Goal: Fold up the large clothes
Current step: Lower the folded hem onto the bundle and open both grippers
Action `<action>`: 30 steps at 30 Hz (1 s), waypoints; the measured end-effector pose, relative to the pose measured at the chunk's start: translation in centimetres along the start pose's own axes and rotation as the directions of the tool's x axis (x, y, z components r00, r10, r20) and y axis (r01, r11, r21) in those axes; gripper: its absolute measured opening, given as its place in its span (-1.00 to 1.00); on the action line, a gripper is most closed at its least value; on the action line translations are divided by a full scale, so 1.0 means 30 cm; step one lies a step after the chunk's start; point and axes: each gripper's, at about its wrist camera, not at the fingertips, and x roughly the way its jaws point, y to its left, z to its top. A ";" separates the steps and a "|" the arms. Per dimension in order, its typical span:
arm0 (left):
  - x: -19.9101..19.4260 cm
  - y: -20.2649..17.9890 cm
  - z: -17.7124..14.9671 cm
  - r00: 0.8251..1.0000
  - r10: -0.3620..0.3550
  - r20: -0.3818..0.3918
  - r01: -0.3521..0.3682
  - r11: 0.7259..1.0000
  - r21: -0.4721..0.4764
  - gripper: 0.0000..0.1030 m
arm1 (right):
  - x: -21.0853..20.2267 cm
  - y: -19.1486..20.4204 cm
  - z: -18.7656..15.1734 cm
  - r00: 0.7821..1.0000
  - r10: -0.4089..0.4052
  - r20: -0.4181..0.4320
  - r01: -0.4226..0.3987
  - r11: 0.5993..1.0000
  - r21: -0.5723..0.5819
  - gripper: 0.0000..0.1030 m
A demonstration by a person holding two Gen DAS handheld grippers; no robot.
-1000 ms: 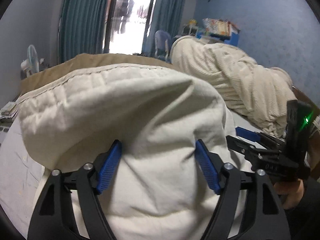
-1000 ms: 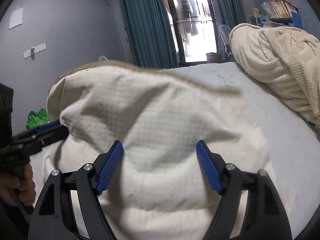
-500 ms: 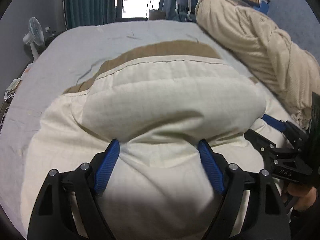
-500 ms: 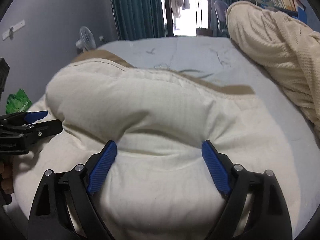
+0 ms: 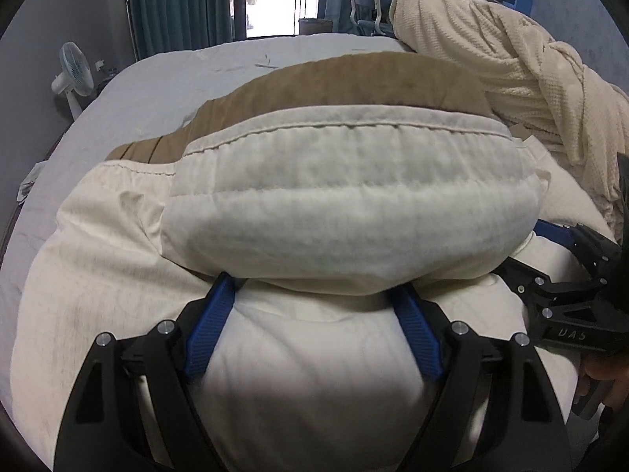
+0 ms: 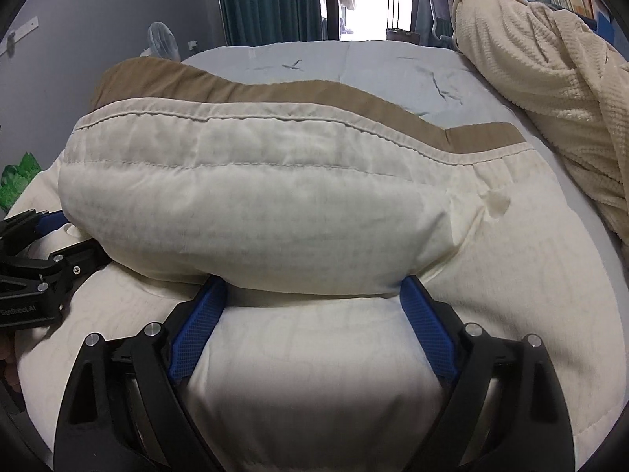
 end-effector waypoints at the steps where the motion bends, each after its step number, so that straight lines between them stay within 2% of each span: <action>1: -0.014 0.001 0.001 1.000 -0.013 0.008 0.013 1.000 0.000 0.51 | -0.016 -0.005 0.004 1.000 0.007 0.010 -0.007 1.000 0.006 0.67; 3: -0.055 0.011 0.011 0.999 -0.042 0.019 0.042 0.999 -0.002 0.49 | -0.048 -0.013 0.012 0.999 0.024 0.023 -0.025 0.999 0.021 0.63; 5: -0.123 0.022 0.036 0.995 -0.072 0.073 0.073 0.997 -0.019 0.47 | -0.089 -0.034 0.037 0.997 0.051 0.061 -0.055 0.997 0.054 0.56; 8: -0.218 0.021 0.083 0.974 -0.146 0.176 0.152 0.988 -0.025 0.47 | -0.147 -0.058 0.070 0.985 0.088 0.149 -0.105 0.989 0.103 0.54; 10: -0.238 0.002 0.111 0.966 -0.153 0.209 0.160 0.987 -0.018 0.47 | -0.153 -0.061 0.088 0.980 0.096 0.175 -0.117 0.986 0.117 0.54; 13: -0.186 -0.006 0.140 0.977 -0.116 0.180 0.124 0.992 -0.033 0.47 | -0.106 -0.057 0.113 0.984 0.073 0.160 -0.091 0.990 0.109 0.54; 14: -0.144 0.000 0.144 0.987 -0.074 0.143 0.081 0.996 -0.042 0.47 | -0.085 -0.060 0.118 0.988 0.062 0.144 -0.078 0.991 0.107 0.58; 16: -0.074 0.028 0.143 0.996 -0.022 0.081 0.028 0.997 -0.076 0.48 | -0.037 -0.060 0.128 0.995 0.038 0.090 -0.047 0.994 0.103 0.69; 19: -0.011 0.089 0.138 0.998 -0.064 0.023 0.067 0.984 -0.166 0.50 | 0.008 -0.055 0.131 0.999 0.027 0.031 -0.029 0.996 0.080 0.84; 25: 0.025 0.111 0.126 0.998 -0.063 0.005 0.063 0.985 -0.163 0.51 | 0.057 -0.069 0.126 0.998 0.063 -0.010 -0.062 0.993 0.096 0.89; 30: 0.009 0.124 0.106 0.995 -0.094 0.023 0.097 0.981 -0.169 0.51 | 0.014 -0.082 0.108 0.994 0.102 0.032 -0.105 0.987 0.117 0.86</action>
